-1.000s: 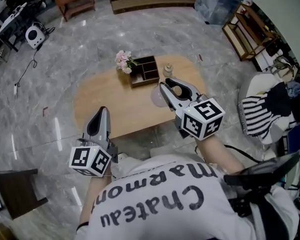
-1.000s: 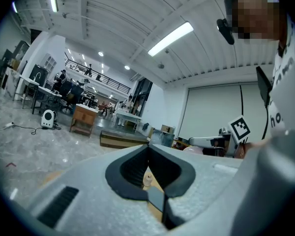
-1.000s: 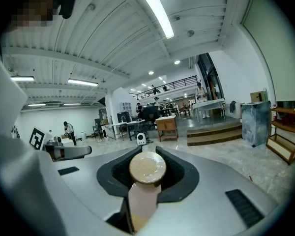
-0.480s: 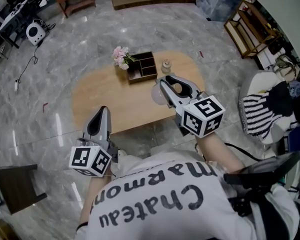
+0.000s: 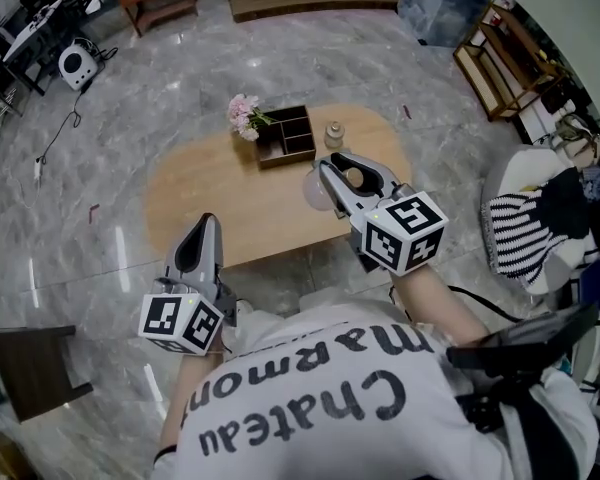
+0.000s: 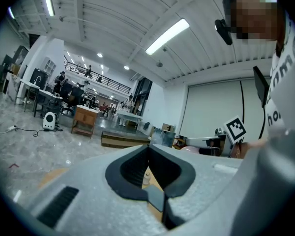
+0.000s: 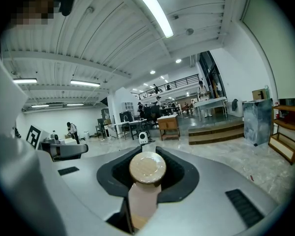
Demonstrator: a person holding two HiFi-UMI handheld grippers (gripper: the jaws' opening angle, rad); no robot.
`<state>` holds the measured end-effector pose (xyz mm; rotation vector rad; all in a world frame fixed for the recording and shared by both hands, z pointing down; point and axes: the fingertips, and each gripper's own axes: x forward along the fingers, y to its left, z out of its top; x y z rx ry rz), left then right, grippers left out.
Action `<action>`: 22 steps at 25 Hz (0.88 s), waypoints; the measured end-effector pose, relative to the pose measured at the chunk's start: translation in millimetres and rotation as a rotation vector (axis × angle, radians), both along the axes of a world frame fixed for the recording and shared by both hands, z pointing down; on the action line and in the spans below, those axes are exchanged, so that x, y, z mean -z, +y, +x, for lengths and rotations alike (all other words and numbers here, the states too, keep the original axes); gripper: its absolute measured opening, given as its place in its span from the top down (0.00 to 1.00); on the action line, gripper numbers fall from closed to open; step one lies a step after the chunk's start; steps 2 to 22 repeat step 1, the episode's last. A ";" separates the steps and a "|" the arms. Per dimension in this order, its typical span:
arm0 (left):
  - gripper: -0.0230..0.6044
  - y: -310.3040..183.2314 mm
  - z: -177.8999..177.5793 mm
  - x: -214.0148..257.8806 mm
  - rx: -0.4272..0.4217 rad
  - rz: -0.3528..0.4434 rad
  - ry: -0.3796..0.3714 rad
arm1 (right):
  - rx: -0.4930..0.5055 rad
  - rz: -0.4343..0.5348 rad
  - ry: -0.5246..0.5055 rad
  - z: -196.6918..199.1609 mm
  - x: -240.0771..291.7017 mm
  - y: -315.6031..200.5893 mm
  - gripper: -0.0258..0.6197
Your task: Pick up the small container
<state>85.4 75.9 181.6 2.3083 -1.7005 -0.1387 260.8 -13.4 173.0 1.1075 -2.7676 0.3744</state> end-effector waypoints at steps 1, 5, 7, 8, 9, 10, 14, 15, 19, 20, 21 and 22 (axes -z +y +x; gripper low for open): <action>0.94 0.3 0.2 0.4 0.003 0.001 -0.001 | 0.001 0.000 0.001 0.4 -0.3 0.0 0.82; 0.94 0.3 0.2 0.4 0.003 0.001 -0.001 | 0.001 0.000 0.001 0.4 -0.3 0.0 0.82; 0.94 0.3 0.2 0.4 0.003 0.001 -0.001 | 0.001 0.000 0.001 0.4 -0.3 0.0 0.82; 0.94 0.3 0.2 0.4 0.003 0.001 -0.001 | 0.001 0.000 0.001 0.4 -0.3 0.0 0.82; 0.94 0.3 0.2 0.4 0.003 0.001 -0.001 | 0.001 0.000 0.001 0.4 -0.3 0.0 0.82; 0.94 0.3 0.2 0.4 0.003 0.001 -0.001 | 0.001 0.000 0.001 0.4 -0.3 0.0 0.82; 0.94 0.3 0.2 0.4 0.003 0.001 -0.001 | 0.001 0.000 0.001 0.4 -0.3 0.0 0.82; 0.94 0.3 0.2 0.4 0.003 0.001 -0.001 | 0.001 0.000 0.001 0.4 -0.3 0.0 0.82; 0.94 0.3 0.2 0.4 0.003 0.001 -0.001 | 0.001 0.000 0.001 0.4 -0.3 0.0 0.82; 0.94 0.3 0.2 0.4 0.003 0.001 -0.001 | 0.001 0.000 0.001 0.4 -0.3 0.0 0.82; 0.94 0.3 0.2 0.4 0.003 0.001 -0.001 | 0.001 0.000 0.001 0.4 -0.3 0.0 0.82; 0.94 0.3 0.2 0.4 0.003 0.001 -0.001 | 0.001 0.000 0.001 0.4 -0.3 0.0 0.82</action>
